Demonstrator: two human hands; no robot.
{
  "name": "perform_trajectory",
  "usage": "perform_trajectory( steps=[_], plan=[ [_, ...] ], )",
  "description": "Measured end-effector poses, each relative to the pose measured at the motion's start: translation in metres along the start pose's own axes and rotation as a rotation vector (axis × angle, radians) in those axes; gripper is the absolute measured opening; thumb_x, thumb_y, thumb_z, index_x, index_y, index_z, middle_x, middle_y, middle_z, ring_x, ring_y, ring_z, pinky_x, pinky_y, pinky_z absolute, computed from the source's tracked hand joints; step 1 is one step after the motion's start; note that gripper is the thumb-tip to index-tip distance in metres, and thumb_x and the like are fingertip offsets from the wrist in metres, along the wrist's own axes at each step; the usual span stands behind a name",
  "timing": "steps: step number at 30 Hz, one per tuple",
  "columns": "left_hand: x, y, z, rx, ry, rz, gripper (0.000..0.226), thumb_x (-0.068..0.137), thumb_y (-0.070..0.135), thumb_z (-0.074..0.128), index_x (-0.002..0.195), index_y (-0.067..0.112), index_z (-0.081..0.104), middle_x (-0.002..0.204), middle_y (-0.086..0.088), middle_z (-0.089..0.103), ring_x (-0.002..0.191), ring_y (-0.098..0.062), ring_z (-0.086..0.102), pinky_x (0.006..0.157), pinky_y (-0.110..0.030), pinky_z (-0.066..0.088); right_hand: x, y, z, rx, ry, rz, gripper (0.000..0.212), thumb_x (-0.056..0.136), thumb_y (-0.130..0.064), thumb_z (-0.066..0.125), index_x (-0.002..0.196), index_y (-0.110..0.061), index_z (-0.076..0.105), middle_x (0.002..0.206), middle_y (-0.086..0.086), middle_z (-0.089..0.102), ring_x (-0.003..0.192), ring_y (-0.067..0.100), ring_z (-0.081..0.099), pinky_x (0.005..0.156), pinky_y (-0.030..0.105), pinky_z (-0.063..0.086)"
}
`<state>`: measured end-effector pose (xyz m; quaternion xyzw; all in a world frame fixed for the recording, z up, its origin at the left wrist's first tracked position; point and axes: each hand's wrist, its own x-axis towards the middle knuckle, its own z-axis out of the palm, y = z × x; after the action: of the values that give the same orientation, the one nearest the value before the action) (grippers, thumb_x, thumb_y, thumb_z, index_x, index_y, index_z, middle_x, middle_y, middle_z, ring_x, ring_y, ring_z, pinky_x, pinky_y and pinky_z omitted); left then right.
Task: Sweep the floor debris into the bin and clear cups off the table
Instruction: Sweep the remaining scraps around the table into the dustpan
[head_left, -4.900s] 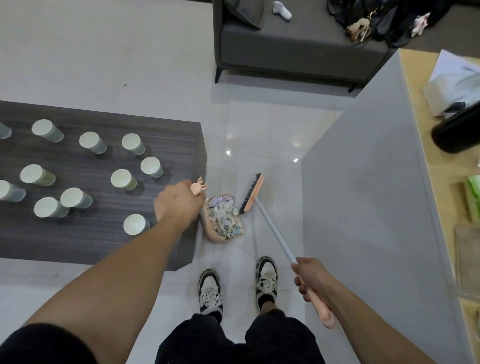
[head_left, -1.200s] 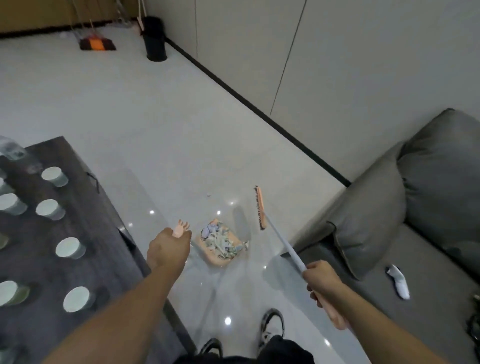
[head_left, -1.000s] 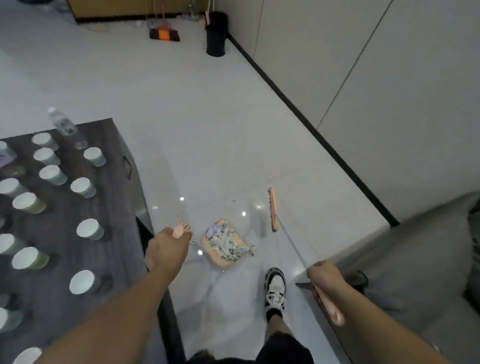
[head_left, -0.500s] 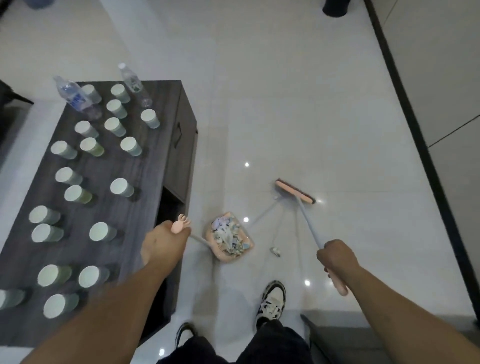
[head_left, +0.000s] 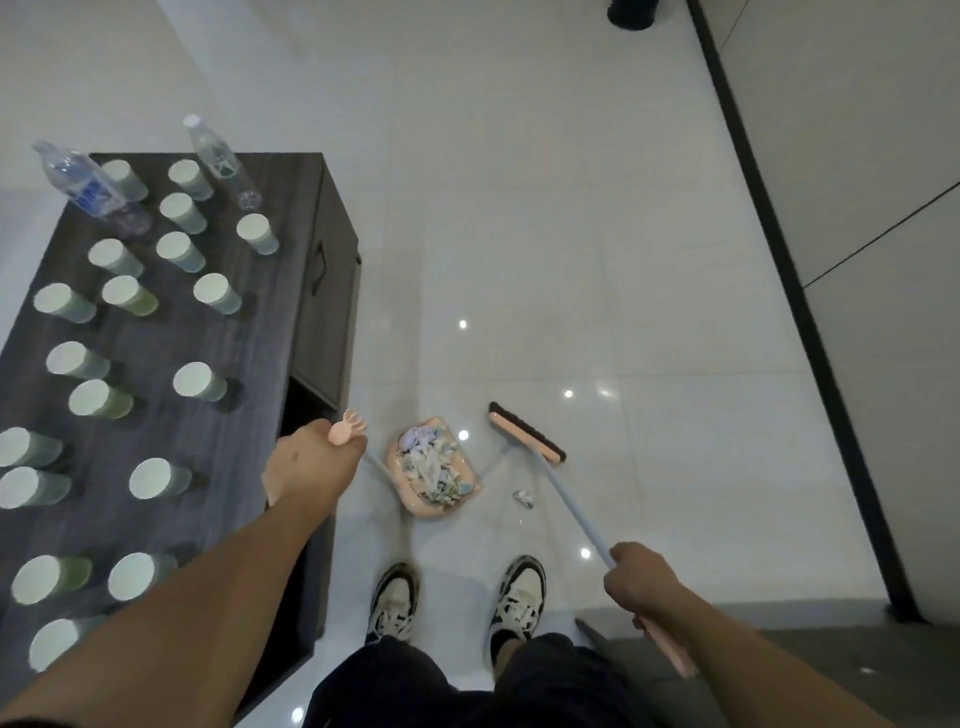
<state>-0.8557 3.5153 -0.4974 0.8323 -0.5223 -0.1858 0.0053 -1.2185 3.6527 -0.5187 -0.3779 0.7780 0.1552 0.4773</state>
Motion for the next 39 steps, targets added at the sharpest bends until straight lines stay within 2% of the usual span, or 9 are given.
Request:
perform_trajectory(
  steps=[4, 8, 11, 14, 18, 23, 29, 35, 39],
  plan=[
    [0.021, -0.001, -0.004, -0.004, -0.022, 0.089, 0.037, 0.084, 0.058, 0.048, 0.076, 0.023, 0.059, 0.068, 0.0, 0.054, 0.057, -0.018, 0.044, 0.055, -0.028, 0.033, -0.026, 0.0, 0.023, -0.05, -0.01, 0.024, 0.034, 0.088, -0.011, 0.051, 0.119, -0.007, 0.062, 0.11, 0.008, 0.065, 0.083, 0.019, 0.06, 0.067, 0.024, 0.05],
    [0.033, -0.008, -0.009, 0.042, -0.076, 0.208, 0.034, 0.083, 0.052, 0.051, 0.083, 0.02, 0.065, 0.082, -0.008, 0.065, 0.071, -0.029, 0.057, 0.063, -0.03, 0.042, -0.055, -0.008, 0.053, 0.011, -0.022, 0.098, 0.04, 0.084, -0.01, 0.053, 0.122, -0.006, 0.065, 0.114, 0.009, 0.068, 0.099, 0.022, 0.066, 0.083, 0.028, 0.057],
    [0.042, -0.021, -0.012, 0.033, -0.095, 0.263, 0.03, 0.081, 0.047, 0.052, 0.085, 0.02, 0.066, 0.082, -0.007, 0.064, 0.072, -0.029, 0.055, 0.063, -0.03, 0.042, -0.074, -0.015, 0.079, 0.105, 0.001, 0.138, 0.042, 0.082, -0.01, 0.057, 0.122, -0.006, 0.068, 0.11, 0.012, 0.071, 0.09, 0.025, 0.069, 0.074, 0.03, 0.058],
    [0.055, -0.032, -0.018, 0.044, -0.094, 0.316, 0.028, 0.08, 0.044, 0.052, 0.084, 0.02, 0.066, 0.078, -0.006, 0.061, 0.067, -0.026, 0.05, 0.06, -0.03, 0.039, -0.087, -0.018, 0.103, 0.224, 0.069, 0.177, 0.048, 0.086, -0.012, 0.057, 0.134, -0.01, 0.062, 0.111, 0.009, 0.068, 0.071, 0.014, 0.062, 0.052, 0.017, 0.05],
    [0.064, -0.043, -0.027, 0.043, -0.104, 0.391, 0.027, 0.079, 0.045, 0.053, 0.082, 0.021, 0.065, 0.086, -0.009, 0.067, 0.07, -0.028, 0.053, 0.061, -0.029, 0.039, -0.098, -0.022, 0.13, 0.357, 0.134, 0.238, 0.039, 0.087, -0.007, 0.053, 0.124, -0.005, 0.065, 0.088, 0.01, 0.067, 0.059, 0.018, 0.059, 0.04, 0.018, 0.042],
    [0.065, -0.046, -0.036, 0.108, -0.13, 0.496, 0.024, 0.078, 0.046, 0.053, 0.072, 0.023, 0.055, 0.072, 0.0, 0.055, 0.065, -0.025, 0.05, 0.057, -0.028, 0.037, -0.096, -0.037, 0.145, 0.501, 0.161, 0.31, 0.019, 0.088, -0.003, 0.048, 0.1, -0.002, 0.063, 0.081, 0.018, 0.066, 0.056, 0.025, 0.061, 0.046, 0.028, 0.05],
    [0.067, -0.05, -0.023, 0.189, -0.11, 0.555, 0.027, 0.081, 0.048, 0.048, 0.072, 0.023, 0.053, 0.08, -0.005, 0.065, 0.067, -0.026, 0.051, 0.059, -0.029, 0.039, -0.097, -0.058, 0.159, 0.73, 0.066, 0.354, 0.008, 0.088, 0.007, 0.055, 0.081, 0.004, 0.053, 0.051, 0.011, 0.046, 0.033, 0.019, 0.04, 0.041, 0.025, 0.035],
    [0.083, -0.032, -0.021, 0.214, -0.119, 0.577, 0.029, 0.079, 0.05, 0.048, 0.074, 0.023, 0.055, 0.073, -0.002, 0.061, 0.068, -0.028, 0.057, 0.059, -0.029, 0.041, -0.101, -0.093, 0.158, 0.733, -0.024, 0.215, 0.008, 0.089, 0.003, 0.052, 0.085, -0.003, 0.055, 0.058, 0.01, 0.046, 0.042, 0.018, 0.043, 0.041, 0.025, 0.038],
    [0.09, -0.028, -0.023, 0.24, -0.106, 0.576, 0.025, 0.081, 0.049, 0.05, 0.073, 0.025, 0.053, 0.069, 0.001, 0.051, 0.065, -0.026, 0.05, 0.058, -0.029, 0.037, -0.099, -0.103, 0.148, 0.711, -0.071, 0.143, 0.022, 0.089, -0.003, 0.055, 0.109, 0.004, 0.061, 0.07, 0.014, 0.049, 0.049, 0.017, 0.045, 0.045, 0.027, 0.04]
  ],
)
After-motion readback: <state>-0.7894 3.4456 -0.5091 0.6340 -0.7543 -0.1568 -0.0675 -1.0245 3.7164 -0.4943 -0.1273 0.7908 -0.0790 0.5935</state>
